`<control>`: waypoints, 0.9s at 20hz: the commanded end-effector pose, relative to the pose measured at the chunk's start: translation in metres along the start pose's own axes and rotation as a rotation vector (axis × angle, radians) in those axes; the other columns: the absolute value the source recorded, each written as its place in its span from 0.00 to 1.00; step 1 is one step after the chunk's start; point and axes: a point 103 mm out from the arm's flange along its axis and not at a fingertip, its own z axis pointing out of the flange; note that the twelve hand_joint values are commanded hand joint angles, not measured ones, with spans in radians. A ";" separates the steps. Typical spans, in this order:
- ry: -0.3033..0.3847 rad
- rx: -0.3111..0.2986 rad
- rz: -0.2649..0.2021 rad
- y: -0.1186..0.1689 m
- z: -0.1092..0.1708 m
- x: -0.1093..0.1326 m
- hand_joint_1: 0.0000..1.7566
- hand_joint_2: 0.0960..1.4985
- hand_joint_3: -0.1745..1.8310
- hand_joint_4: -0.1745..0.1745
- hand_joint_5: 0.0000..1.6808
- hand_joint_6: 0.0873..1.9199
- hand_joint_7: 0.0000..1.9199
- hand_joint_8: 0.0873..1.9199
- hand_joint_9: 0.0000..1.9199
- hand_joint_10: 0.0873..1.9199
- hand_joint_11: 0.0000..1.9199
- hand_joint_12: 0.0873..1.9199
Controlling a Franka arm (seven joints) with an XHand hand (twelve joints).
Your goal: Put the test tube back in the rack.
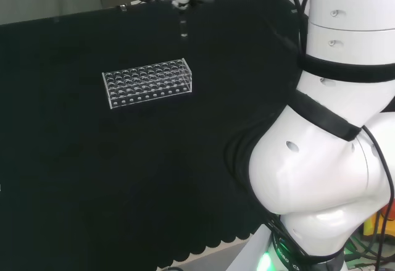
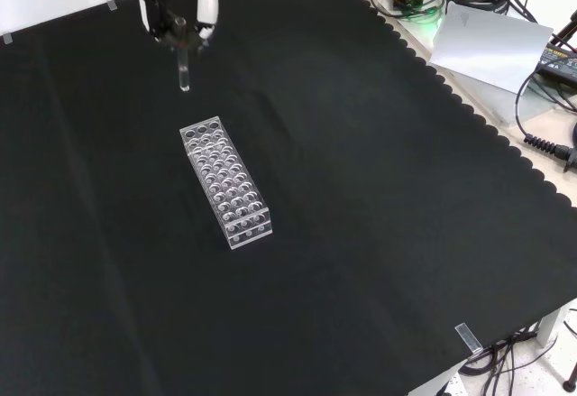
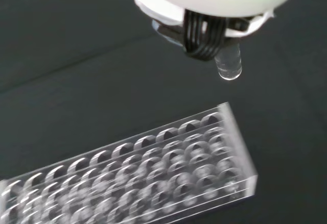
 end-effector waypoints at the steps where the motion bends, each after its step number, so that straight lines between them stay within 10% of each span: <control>1: -0.002 -0.020 0.047 0.005 -0.007 -0.025 0.81 0.36 0.46 0.00 0.73 0.35 0.69 0.41 0.65 0.29 0.52 0.57; 18: 0.060 0.080 -0.014 0.011 0.048 0.017 0.81 0.36 0.46 0.00 0.73 0.35 0.69 0.41 0.65 0.29 0.52 0.57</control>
